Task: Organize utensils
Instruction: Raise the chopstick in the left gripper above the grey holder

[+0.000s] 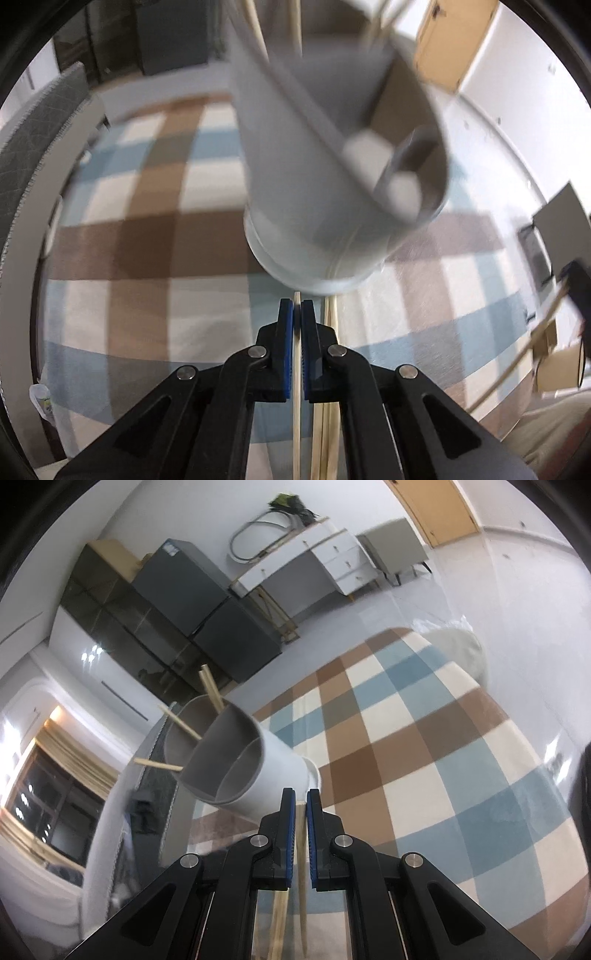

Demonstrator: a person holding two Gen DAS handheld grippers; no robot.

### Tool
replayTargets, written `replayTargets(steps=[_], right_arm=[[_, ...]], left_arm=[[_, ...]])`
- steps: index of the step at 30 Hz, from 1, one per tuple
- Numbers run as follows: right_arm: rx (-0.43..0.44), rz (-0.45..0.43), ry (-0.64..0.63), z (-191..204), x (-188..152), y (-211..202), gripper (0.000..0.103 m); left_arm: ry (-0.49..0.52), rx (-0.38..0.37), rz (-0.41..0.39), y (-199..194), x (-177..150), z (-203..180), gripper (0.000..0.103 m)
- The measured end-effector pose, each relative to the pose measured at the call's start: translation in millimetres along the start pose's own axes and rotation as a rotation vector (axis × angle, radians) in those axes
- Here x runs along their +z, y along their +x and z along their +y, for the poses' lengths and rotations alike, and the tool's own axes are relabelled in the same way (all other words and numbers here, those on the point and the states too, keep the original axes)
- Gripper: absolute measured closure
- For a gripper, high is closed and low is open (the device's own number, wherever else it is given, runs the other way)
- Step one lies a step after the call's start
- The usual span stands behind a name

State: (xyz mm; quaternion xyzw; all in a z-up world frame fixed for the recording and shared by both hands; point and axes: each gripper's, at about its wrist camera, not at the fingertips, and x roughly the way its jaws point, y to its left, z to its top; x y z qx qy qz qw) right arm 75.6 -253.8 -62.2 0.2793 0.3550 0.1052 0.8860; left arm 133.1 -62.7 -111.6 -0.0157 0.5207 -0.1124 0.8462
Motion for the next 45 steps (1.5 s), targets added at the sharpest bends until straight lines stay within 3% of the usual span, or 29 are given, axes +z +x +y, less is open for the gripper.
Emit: replayTargets(steps=[4, 10, 18, 35, 45], right_arm=[[0.012, -0.032, -0.092, 19.8, -6.2, -10.5, 0.098], [0.015, -0.081, -0.196, 42.5, -18.4, -28.9, 0.098], [-0.019, -0.16, -0.245, 55.3, -32.0, -58.2, 0.098], [-0.059, -0.148, -0.284, 67.6, -53.3, -67.8, 0.098], [-0.068, -0.199, -0.309, 82.8, -50.1, -75.9, 0.098]], left_arm=[[-0.031, 0.004, -0.158, -46.5, -4.7, -0.4, 0.103], [-0.014, -0.002, -0.269, -75.6, -28.5, 5.4, 0.103], [-0.012, -0.01, -0.3, -94.2, -49.4, 6.7, 0.103], [-0.013, 0.016, -0.257, -110.6, -58.3, 18.0, 0.103], [0.11, -0.014, -0.253, -128.9, -57.7, 4.5, 0.103]])
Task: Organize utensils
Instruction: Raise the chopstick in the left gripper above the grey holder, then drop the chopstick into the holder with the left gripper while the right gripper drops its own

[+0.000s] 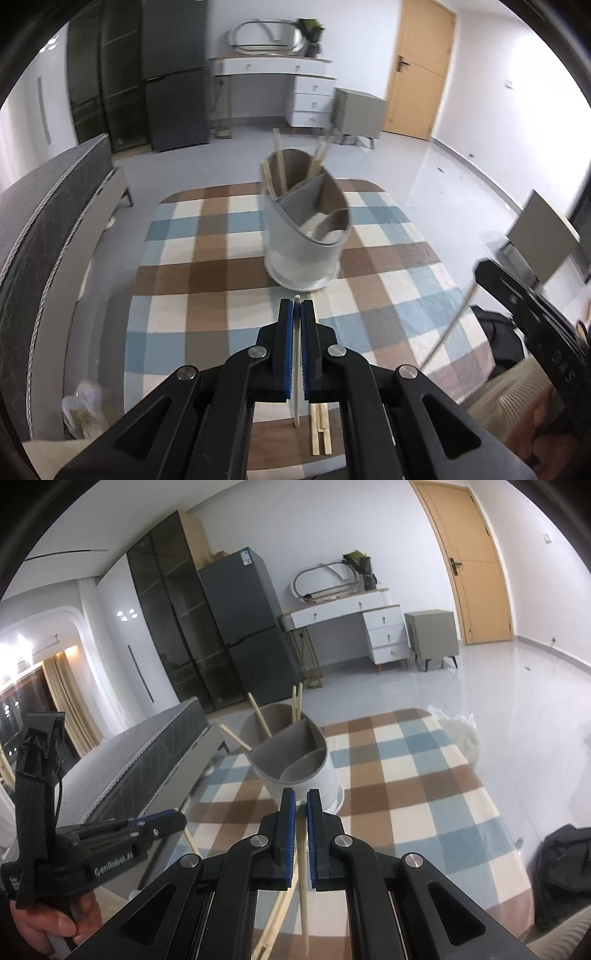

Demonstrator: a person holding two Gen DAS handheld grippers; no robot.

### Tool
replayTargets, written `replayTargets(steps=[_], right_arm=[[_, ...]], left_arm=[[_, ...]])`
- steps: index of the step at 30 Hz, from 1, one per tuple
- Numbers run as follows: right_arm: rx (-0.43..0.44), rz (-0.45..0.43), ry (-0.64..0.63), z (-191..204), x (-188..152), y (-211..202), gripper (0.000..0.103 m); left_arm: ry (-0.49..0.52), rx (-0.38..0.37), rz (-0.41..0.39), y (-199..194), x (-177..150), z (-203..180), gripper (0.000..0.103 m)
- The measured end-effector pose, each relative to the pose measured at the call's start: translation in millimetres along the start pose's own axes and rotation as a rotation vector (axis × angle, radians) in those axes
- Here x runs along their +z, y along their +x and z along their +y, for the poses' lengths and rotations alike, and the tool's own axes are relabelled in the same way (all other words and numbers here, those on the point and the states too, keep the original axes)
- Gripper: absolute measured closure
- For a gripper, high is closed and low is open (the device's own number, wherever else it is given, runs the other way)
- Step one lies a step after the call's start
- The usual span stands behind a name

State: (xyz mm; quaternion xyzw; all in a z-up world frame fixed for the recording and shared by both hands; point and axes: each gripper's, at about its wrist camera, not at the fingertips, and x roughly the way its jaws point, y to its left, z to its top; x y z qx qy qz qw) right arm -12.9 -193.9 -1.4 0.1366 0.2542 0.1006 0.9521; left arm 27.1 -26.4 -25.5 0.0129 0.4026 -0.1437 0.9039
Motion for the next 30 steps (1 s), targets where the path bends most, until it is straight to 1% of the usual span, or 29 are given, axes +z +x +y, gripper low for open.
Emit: replayTargets(steps=[8, 14, 18, 22, 25, 30], right_arm=[[-0.011, -0.022, 0.026, -3.7, 10.9, 2.8, 0.098], [-0.009, -0.045, 0.041, -8.6, 25.0, 4.6, 0.098], [0.003, -0.07, 0.034, -9.2, 42.8, 4.9, 0.098], [0.024, -0.094, 0.013, -8.0, 67.4, 10.6, 0.098], [0.043, -0.113, 0.016, -8.3, 84.8, 16.8, 0.098], [0.068, -0.135, 0.008, -6.1, 111.1, 29.7, 0.098]], left_arm=[[0.037, -0.018, 0.019, -4.8, 10.4, -5.6, 0.103], [0.027, -0.039, 0.017, -14.0, 29.6, -2.9, 0.103], [0.018, -0.054, 0.002, -23.8, 48.4, -1.0, 0.103], [-0.011, -0.084, -0.011, -34.1, 73.2, 2.7, 0.103], [-0.006, -0.09, -0.039, -40.4, 95.2, 1.7, 0.103], [-0.011, -0.099, -0.057, -39.3, 125.3, 1.8, 0.103]])
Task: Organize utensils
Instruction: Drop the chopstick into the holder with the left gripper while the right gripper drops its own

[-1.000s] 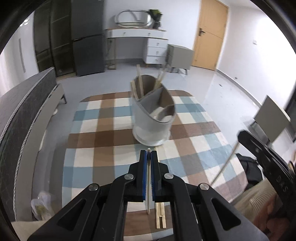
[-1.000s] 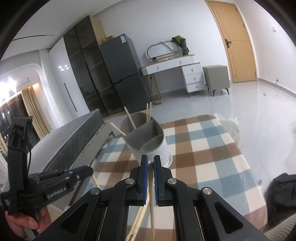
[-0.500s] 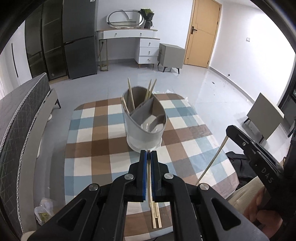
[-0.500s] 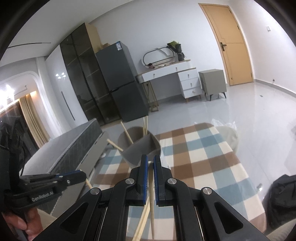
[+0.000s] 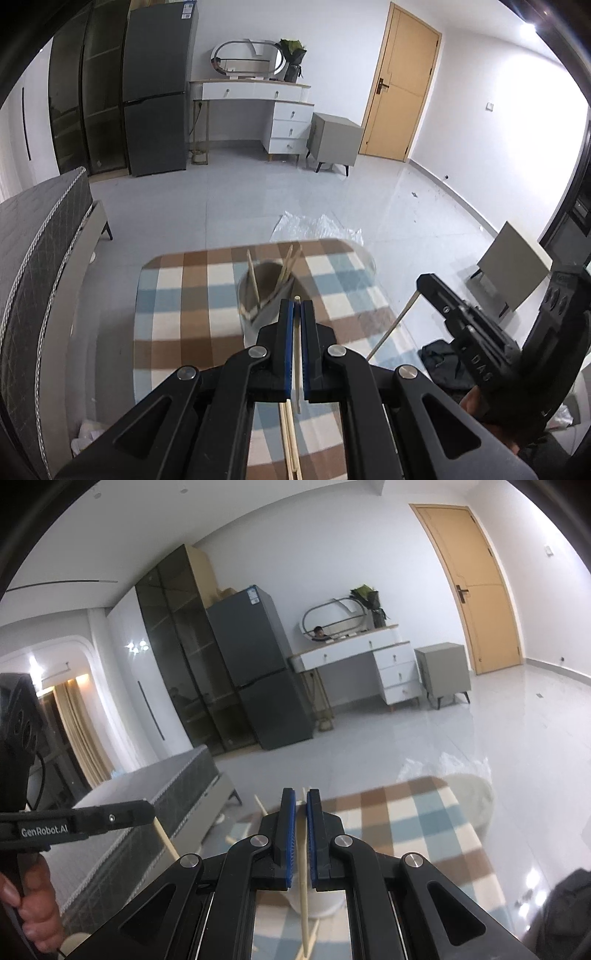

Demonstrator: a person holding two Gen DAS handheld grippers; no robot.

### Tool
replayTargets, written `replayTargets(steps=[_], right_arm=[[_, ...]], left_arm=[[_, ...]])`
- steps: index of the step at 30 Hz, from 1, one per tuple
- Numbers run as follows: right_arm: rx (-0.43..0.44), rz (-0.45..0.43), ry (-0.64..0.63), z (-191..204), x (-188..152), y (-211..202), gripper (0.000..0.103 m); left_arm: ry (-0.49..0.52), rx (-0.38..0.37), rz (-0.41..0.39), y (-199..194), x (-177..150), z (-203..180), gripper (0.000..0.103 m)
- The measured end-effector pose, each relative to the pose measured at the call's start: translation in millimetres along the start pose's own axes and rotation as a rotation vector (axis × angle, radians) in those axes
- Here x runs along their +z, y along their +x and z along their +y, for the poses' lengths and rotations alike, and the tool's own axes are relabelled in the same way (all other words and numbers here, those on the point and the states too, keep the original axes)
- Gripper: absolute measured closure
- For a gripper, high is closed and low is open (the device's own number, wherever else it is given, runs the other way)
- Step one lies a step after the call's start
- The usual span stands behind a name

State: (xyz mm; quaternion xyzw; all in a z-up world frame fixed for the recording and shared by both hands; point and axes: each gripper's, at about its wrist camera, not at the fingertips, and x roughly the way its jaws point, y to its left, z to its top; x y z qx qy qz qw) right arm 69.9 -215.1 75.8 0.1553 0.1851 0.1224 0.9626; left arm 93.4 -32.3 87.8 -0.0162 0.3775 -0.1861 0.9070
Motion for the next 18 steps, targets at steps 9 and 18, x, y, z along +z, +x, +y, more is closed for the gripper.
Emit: replayTargets(steps=[9, 18], right_arm=[[0.068, -0.049, -0.019, 8.7, 48.3, 38.3, 0.098], [0.099, -0.08, -0.043, 22.2, 65.1, 74.7, 0.098]], left_arm=[[-0.027, 0.006, -0.052, 14.4, 48.3, 17.2, 0.103], [0.009, 0.023, -0.053, 42.6, 67.5, 25.8, 0.103]])
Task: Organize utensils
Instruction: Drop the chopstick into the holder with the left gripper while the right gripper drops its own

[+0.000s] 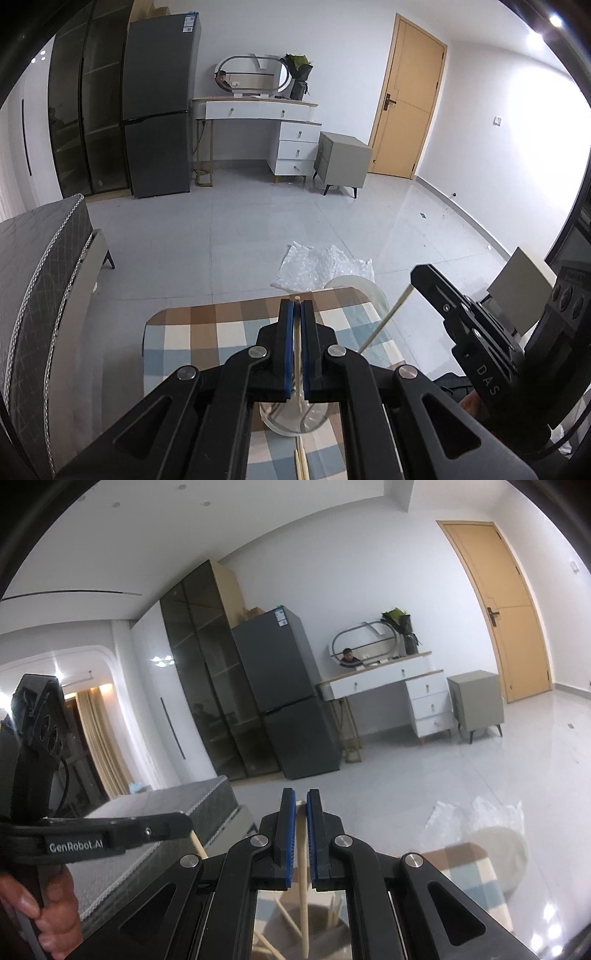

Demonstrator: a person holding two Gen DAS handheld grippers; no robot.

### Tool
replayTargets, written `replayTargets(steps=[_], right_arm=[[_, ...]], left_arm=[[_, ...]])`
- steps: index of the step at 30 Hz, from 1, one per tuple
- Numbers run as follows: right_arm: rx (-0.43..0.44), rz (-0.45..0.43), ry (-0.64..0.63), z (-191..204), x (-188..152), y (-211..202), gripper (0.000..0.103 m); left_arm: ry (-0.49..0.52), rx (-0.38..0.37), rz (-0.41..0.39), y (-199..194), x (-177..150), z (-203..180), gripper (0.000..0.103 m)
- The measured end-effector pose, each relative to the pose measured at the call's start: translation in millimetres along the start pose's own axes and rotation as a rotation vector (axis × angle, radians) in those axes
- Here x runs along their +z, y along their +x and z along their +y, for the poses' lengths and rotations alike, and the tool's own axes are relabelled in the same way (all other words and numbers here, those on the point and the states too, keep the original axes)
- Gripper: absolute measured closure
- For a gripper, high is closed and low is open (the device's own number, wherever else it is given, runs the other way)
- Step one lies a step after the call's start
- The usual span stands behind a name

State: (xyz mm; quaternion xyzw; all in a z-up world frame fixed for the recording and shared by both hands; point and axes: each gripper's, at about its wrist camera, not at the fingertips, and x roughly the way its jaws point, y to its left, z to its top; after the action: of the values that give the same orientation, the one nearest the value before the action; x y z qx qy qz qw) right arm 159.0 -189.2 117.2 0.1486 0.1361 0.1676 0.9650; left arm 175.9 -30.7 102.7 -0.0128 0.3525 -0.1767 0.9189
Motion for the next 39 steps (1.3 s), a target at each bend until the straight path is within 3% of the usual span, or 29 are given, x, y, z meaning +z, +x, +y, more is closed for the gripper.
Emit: replayTargets(steps=[13, 27, 34, 39], right_arm=[[0.001, 0.025, 0.064, -5.2, -9.8, 36.6, 0.098], [-0.029, 0.118, -0.034, -4.4, -36.9, 51.2, 0.098], [-0.009, 0.211, -0.023, -10.0, -61.2, 54.7, 0.097], [-0.002, 0.278, 0.011, -14.2, -80.1, 52.1, 0.095]], left_arm=[[0.014, 0.017, 0.01, 18.4, -0.5, 16.6, 0.103], [-0.047, -0.003, 0.051, 33.9, -19.4, 32.8, 0.103], [-0.073, -0.108, 0.132, 43.6, -25.5, 32.5, 0.103], [-0.099, -0.127, 0.181, 50.2, -33.9, 31.9, 0.103]])
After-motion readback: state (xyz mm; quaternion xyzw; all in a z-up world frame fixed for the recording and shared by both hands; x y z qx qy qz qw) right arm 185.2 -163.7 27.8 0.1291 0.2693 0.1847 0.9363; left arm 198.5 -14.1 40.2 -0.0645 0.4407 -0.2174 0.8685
